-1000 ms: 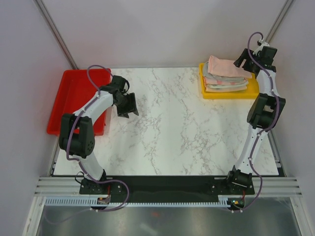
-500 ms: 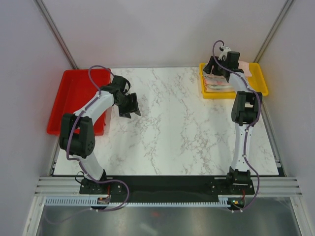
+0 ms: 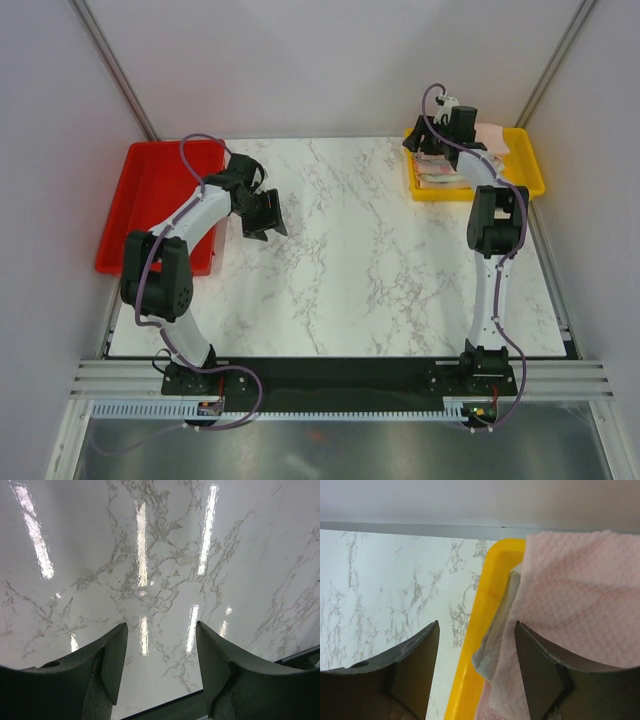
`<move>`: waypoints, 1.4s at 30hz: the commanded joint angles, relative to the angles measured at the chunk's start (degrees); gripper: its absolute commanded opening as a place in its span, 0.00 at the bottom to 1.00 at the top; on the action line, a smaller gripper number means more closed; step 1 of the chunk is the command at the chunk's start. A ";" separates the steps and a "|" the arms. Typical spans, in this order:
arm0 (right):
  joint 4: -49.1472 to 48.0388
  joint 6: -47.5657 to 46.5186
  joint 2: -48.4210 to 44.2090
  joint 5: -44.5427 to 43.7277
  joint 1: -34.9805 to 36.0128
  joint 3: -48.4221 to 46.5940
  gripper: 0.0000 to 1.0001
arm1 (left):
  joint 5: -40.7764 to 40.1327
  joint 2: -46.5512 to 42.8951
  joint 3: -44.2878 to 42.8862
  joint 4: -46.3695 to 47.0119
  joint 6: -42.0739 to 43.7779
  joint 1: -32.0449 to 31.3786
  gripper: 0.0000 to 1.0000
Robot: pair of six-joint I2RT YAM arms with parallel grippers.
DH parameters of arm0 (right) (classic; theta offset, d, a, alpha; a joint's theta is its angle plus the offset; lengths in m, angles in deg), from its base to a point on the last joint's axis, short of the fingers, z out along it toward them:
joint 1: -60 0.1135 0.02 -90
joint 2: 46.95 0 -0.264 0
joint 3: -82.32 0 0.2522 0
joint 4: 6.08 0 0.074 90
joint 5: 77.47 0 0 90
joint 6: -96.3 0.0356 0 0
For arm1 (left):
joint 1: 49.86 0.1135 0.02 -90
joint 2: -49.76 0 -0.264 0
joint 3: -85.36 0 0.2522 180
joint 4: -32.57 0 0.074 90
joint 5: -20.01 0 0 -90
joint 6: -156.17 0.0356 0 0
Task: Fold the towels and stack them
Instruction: Neatly place the folded towel into the bin
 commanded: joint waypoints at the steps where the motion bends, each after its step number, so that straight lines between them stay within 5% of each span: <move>1: -1.71 2.13 -3.75 2.01 1.63 1.32 0.69 | 1.47 -0.88 -1.82 0.55 1.98 -0.18 0.64; 13: 2.58 5.02 -11.91 3.50 1.63 1.93 0.69 | 3.92 -5.36 -3.31 3.53 1.54 -0.26 0.65; 19: 10.32 5.64 -33.04 0.52 6.54 12.63 0.78 | 10.95 -15.53 -5.34 10.90 1.28 -0.44 0.65; 20: 12.33 5.82 -36.15 -1.84 7.33 15.09 0.97 | 11.40 -17.48 -5.25 12.14 0.84 -0.35 0.65; 27: 15.78 12.31 -64.54 -4.16 12.17 42.60 0.98 | 15.36 -34.09 4.65 27.61 -4.34 -0.61 0.70; 29: 15.78 13.02 -72.80 -4.85 12.26 49.87 0.98 | 17.20 -37.44 6.87 28.76 -5.14 -0.62 0.77; 31: 15.78 14.25 -80.25 -7.83 12.26 53.86 0.98 | 18.87 -39.11 9.24 28.24 -6.89 -0.61 0.99; 42: 16.83 16.01 -94.54 -11.44 12.17 62.85 0.98 | 21.17 -47.02 14.52 27.18 -5.23 -0.62 1.00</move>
